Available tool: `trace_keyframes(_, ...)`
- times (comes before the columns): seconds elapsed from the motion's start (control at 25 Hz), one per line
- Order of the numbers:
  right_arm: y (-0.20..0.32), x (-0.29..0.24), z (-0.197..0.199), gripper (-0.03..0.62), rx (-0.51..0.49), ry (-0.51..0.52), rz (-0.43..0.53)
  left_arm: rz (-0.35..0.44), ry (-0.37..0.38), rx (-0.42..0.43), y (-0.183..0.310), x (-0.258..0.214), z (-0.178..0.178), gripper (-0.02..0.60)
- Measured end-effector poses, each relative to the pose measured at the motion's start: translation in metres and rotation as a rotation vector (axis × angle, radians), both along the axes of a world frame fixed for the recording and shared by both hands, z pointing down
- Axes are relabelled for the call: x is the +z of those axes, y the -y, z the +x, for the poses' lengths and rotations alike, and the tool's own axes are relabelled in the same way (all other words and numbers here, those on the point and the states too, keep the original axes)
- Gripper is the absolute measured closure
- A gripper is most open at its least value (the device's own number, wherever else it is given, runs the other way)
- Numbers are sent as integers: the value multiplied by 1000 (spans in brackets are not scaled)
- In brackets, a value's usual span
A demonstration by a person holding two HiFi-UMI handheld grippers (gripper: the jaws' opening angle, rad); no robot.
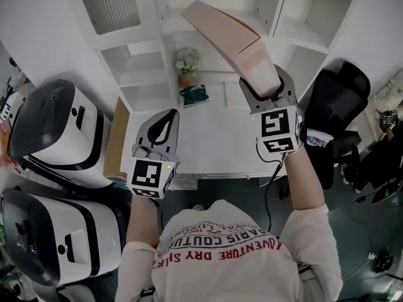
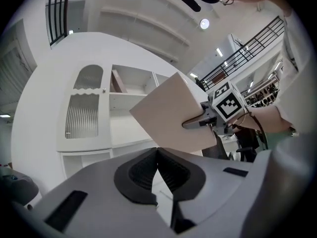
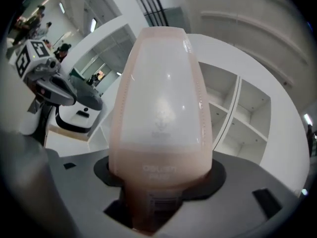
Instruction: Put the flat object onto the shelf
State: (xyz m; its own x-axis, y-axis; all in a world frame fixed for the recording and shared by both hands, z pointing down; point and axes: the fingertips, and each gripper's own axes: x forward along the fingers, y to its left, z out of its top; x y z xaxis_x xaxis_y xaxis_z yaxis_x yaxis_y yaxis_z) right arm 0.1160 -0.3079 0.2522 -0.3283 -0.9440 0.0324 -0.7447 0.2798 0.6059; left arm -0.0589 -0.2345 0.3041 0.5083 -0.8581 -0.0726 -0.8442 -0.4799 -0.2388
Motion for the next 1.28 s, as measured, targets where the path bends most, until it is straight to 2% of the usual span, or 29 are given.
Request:
trace_keyframes(0.2,30,-22,-14,292,50,-255,-5,13,-6,16,16,-4,-15,568)
trace_keyframes(0.48,66,-54,-36,289,180,-679,69,30,-11,31,30,-7,-38,568)
trace_keyframes(0.6,82,-58,-46,289,221,-793,82,24,-16,34,37,-2,-48,568)
trace_keyframes(0.72,101,-54,-58,288,237,-844,63,9,-25,36,42,5,-57,568)
trace_keyframes(1.0,126,-27,-80,278,200,-882,-22,-24,-48,27,51,20,-76,568)
trace_keyframes(1.28,154,-16,-82,250,165,-840,-137,-36,-56,11,72,25,-78,568)
